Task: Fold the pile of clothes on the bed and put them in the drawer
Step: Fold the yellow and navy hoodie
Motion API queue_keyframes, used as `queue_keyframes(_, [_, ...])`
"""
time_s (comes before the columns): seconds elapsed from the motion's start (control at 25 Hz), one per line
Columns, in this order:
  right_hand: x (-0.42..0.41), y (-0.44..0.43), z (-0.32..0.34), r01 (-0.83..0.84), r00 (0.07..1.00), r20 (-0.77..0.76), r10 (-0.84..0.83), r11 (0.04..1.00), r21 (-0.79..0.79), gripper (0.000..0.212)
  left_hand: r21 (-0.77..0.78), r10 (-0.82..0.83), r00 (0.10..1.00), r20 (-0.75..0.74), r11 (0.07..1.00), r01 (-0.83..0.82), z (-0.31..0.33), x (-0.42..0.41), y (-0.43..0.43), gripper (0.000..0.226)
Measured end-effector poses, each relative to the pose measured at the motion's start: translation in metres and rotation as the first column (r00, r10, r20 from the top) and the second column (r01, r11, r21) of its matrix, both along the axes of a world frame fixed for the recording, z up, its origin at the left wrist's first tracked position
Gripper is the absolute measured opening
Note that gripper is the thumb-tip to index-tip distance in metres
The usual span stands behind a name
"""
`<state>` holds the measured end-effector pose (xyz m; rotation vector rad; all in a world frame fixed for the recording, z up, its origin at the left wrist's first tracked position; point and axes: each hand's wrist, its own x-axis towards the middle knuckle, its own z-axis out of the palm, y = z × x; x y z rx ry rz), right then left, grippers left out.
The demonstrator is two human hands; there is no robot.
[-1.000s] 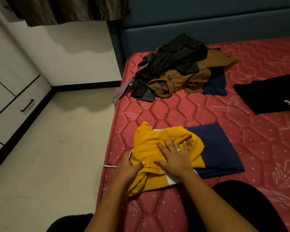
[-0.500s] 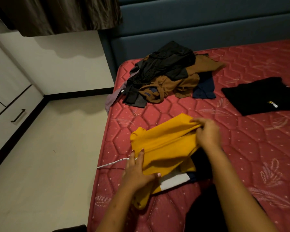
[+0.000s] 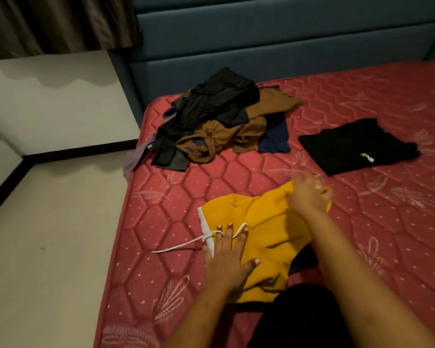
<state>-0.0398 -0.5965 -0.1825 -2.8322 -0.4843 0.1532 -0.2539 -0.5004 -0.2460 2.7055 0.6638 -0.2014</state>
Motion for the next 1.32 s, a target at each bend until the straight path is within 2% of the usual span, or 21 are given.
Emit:
queue_keyframes(0.08, [-0.040, 0.013, -0.031, -0.240, 0.962, -0.149, 0.230, 0.969, -0.056, 0.060, 0.035, 0.010, 0.999, -0.054, 0.999, -0.008, -0.009, 0.003, -0.002, 0.099])
queue_keyframes(0.16, [-0.067, 0.022, -0.052, -0.383, 0.896, -0.280, 0.345, 0.919, -0.095, 0.065, 0.054, 0.008, 0.995, -0.097, 0.999, -0.003, -0.013, 0.003, 0.000, 0.108])
queue_keyframes(0.24, [-0.070, 0.026, -0.059, -0.401, 0.879, -0.324, 0.350, 0.910, -0.103, 0.067, 0.049, 0.025, 0.994, -0.110, 0.999, -0.020, -0.012, 0.002, 0.003, 0.108])
queue_keyframes(0.36, [-0.064, 0.015, -0.060, -0.347, 0.905, -0.304, 0.298, 0.930, -0.122, 0.072, 0.044, 0.047, 0.992, -0.118, 0.998, -0.042, -0.009, 0.001, 0.004, 0.114])
queue_keyframes(0.52, [-0.068, -0.001, -0.054, -0.286, 0.921, -0.316, 0.227, 0.945, -0.156, 0.074, 0.062, 0.111, 0.978, -0.174, 0.993, -0.102, -0.007, -0.007, 0.009, 0.110])
queue_keyframes(0.72, [-0.108, 0.011, -0.051, -0.393, 0.884, -0.351, 0.309, 0.897, -0.201, 0.090, -0.035, 0.254, 0.941, -0.222, 0.963, -0.268, 0.004, -0.027, 0.019, 0.110])
queue_keyframes(0.84, [-0.114, 0.014, -0.053, -0.435, 0.843, -0.391, 0.369, 0.895, -0.094, 0.084, -0.060, 0.298, 0.914, -0.274, 0.944, -0.325, 0.009, -0.039, 0.034, 0.109])
queue_keyframes(0.92, [-0.104, 0.010, -0.048, -0.333, 0.880, -0.320, 0.352, 0.936, 0.113, 0.072, -0.112, 0.340, 0.891, -0.302, 0.915, -0.387, 0.007, -0.047, 0.043, 0.118])
queue_keyframes(0.96, [-0.100, 0.007, -0.045, -0.203, 0.937, -0.240, 0.255, 0.954, 0.222, 0.068, -0.133, 0.354, 0.882, -0.310, 0.903, -0.409, 0.003, -0.051, 0.048, 0.127])
queue_keyframes(1.0, [-0.095, 0.004, -0.042, -0.026, 0.983, -0.164, 0.081, 0.948, 0.317, 0.066, -0.143, 0.365, 0.877, -0.311, 0.895, -0.423, 0.000, -0.055, 0.052, 0.132])
queue_keyframes(1.04, [-0.091, 0.000, -0.040, 0.170, 0.981, -0.152, -0.119, 0.906, 0.388, 0.066, -0.144, 0.372, 0.881, -0.291, 0.894, -0.425, 0.000, -0.058, 0.052, 0.127])
queue_keyframes(1.08, [-0.085, -0.005, -0.038, 0.348, 0.935, -0.223, -0.276, 0.832, 0.431, 0.068, -0.132, 0.389, 0.890, -0.237, 0.895, -0.426, 0.002, -0.060, 0.049, 0.114])
queue_keyframes(1.16, [-0.076, -0.010, -0.039, 0.561, 0.818, -0.424, -0.389, 0.703, 0.437, 0.074, -0.066, 0.427, 0.902, -0.060, 0.900, -0.431, 0.010, -0.054, 0.043, 0.087])
queue_keyframes(1.24, [-0.074, -0.011, -0.042, 0.559, 0.806, -0.464, -0.366, 0.729, 0.396, 0.076, -0.046, 0.458, 0.884, 0.099, 0.889, -0.455, 0.021, -0.042, 0.034, 0.077])
queue_keyframes(1.32, [-0.074, -0.008, -0.045, 0.480, 0.852, -0.426, -0.306, 0.781, 0.400, 0.071, -0.130, 0.497, 0.834, 0.239, 0.868, -0.480, 0.027, -0.028, 0.026, 0.081])
